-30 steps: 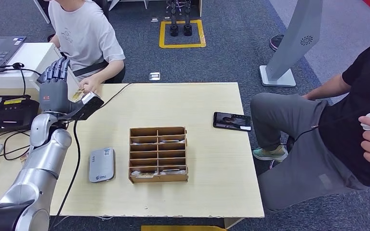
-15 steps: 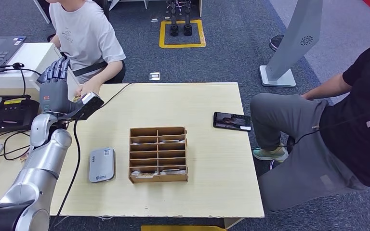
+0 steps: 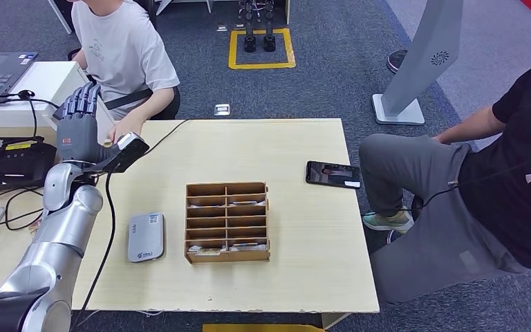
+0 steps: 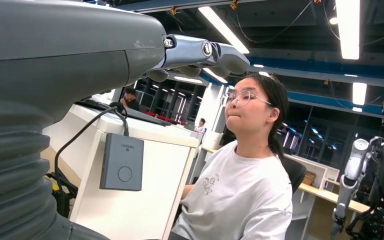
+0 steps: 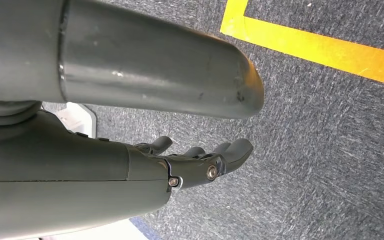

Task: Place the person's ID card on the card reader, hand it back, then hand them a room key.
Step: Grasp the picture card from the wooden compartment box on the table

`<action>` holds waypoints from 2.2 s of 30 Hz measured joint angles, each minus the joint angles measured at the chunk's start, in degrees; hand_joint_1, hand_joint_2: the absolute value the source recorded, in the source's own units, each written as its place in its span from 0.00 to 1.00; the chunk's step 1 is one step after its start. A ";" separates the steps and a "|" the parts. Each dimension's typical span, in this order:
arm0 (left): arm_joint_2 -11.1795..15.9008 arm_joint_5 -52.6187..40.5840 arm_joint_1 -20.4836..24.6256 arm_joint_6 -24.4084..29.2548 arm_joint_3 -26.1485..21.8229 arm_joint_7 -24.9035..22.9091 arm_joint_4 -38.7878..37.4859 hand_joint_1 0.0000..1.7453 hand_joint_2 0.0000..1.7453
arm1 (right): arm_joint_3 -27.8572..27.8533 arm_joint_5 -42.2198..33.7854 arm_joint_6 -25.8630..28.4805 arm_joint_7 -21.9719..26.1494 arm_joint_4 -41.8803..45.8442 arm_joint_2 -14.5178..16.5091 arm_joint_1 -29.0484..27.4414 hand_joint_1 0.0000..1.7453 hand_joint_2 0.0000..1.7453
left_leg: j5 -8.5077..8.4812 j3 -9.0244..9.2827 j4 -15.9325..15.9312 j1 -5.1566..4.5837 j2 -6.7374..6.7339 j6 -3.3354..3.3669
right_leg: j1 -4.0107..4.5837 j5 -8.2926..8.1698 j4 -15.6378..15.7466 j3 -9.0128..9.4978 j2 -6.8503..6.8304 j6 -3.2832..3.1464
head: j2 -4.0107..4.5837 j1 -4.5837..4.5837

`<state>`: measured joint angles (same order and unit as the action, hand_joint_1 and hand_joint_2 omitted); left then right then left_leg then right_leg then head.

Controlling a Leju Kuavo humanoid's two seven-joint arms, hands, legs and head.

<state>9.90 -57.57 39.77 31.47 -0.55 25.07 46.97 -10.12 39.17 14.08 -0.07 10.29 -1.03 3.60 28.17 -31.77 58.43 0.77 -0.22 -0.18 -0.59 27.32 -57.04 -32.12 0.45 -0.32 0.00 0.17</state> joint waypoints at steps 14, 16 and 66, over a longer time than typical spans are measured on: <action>0.00 0.00 0.00 0.00 0.00 0.00 0.00 0.00 1.00 | 0.00 0.00 0.00 0.00 0.00 0.00 0.00 0.00 0.00 | 0.00 0.00 0.00 0.00 0.00 0.00 | 0.00 0.00 0.00 0.00 0.00 0.00 | 0.00 0.00; 0.03 0.36 -0.09 -0.32 0.00 0.30 0.01 0.00 1.00 | 0.00 -0.10 0.08 -0.01 0.00 0.00 0.00 0.00 0.00 | 0.00 -0.02 0.00 0.00 0.00 0.00 | 0.00 0.00 -0.01 0.02 0.00 0.00 | 0.00 0.00; 2.88 -5.44 -51.59 -10.89 15.64 0.28 57.42 0.00 1.00 | -8.45 -0.91 1.34 1.90 0.32 0.35 -1.30 0.00 0.00 | 0.80 0.96 -0.15 -0.17 0.02 0.05 | -0.20 0.86 0.02 0.91 -0.02 0.05 | 0.00 -0.50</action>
<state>12.78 -63.01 -11.82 20.58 15.09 25.35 104.39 -18.57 38.26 15.42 1.84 10.62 -0.68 2.31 28.96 -30.81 58.28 0.61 -0.20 -0.13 -0.78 28.18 -57.02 -31.21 0.43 -0.27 0.00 -0.33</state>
